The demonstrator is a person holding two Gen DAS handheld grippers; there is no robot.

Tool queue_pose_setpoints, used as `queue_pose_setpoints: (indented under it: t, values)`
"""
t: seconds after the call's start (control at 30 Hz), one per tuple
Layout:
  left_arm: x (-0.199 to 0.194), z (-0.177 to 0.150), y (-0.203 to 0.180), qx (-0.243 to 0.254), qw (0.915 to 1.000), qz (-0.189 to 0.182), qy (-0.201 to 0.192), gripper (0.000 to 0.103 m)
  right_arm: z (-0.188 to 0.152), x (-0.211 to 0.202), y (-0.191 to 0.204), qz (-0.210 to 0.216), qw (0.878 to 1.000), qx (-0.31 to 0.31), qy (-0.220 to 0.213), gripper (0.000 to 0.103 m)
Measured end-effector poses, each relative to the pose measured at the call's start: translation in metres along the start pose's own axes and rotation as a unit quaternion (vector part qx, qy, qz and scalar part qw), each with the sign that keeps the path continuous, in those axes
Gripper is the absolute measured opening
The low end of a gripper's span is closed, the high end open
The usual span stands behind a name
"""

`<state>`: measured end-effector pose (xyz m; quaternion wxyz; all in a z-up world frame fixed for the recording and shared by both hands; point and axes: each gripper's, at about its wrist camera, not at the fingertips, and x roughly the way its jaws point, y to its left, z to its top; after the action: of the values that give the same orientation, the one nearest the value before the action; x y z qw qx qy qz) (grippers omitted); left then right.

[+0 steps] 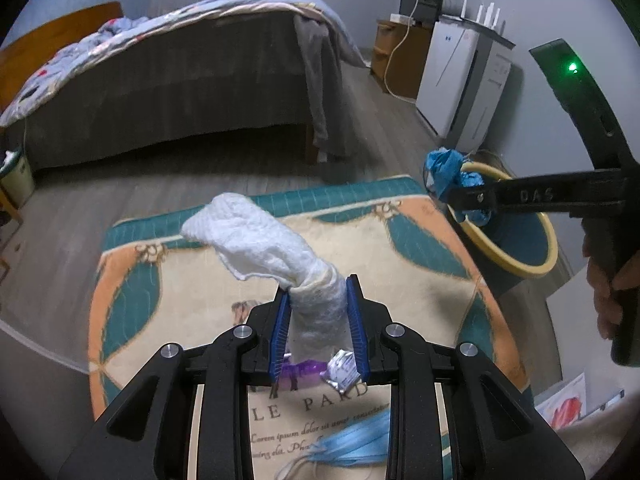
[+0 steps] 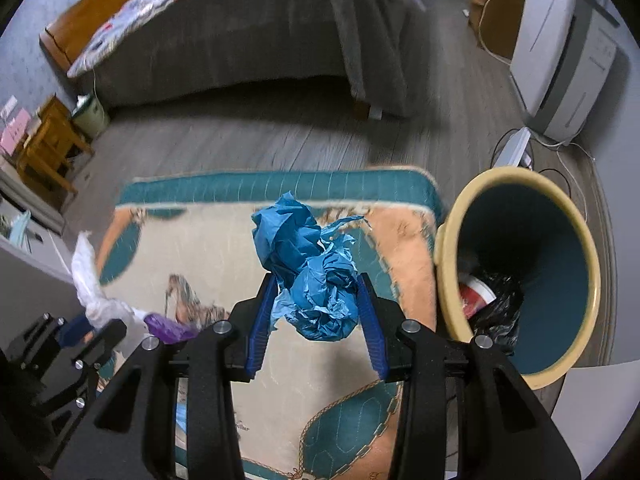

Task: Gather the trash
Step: 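Carry the blue crumpled plastic over the bin with the right gripper while the left lifts the tissue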

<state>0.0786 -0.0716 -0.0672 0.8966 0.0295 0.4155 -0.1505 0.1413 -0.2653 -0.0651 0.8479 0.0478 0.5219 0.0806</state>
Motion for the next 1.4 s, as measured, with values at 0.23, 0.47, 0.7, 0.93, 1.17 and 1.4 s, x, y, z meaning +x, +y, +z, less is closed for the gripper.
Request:
queue_pose_setpoints:
  t: [0.23, 0.47, 0.7, 0.93, 1.17, 1.4]
  values:
    - [-0.003, 0.006, -0.008, 0.001, 0.9999, -0.008, -0.011, 0.029, 0.004, -0.018, -0.009, -0.018, 0.999, -0.003, -0.028, 0.04]
    - [-0.004, 0.014, -0.024, 0.012, 0.9996, -0.017, -0.02, 0.029, -0.001, -0.041, -0.022, -0.027, 0.998, -0.01, -0.048, 0.04]
    - [0.004, 0.011, -0.041, 0.03, 0.999, -0.029, -0.016, 0.029, 0.004, -0.062, -0.039, -0.064, 0.995, -0.016, -0.074, 0.04]
    - [0.015, 0.001, -0.059, 0.041, 0.9984, -0.039, 0.007, 0.029, 0.004, -0.035, -0.053, -0.088, 0.995, -0.017, -0.044, 0.04]
    - [0.024, -0.006, -0.082, 0.073, 0.9968, -0.028, 0.016, 0.029, 0.004, -0.025, -0.054, -0.105, 0.993, -0.035, -0.038, 0.04]
    - [0.038, 0.004, -0.102, 0.079, 0.9965, -0.021, 0.02, 0.029, 0.002, -0.024, -0.077, -0.106, 0.994, -0.013, -0.035, 0.04]
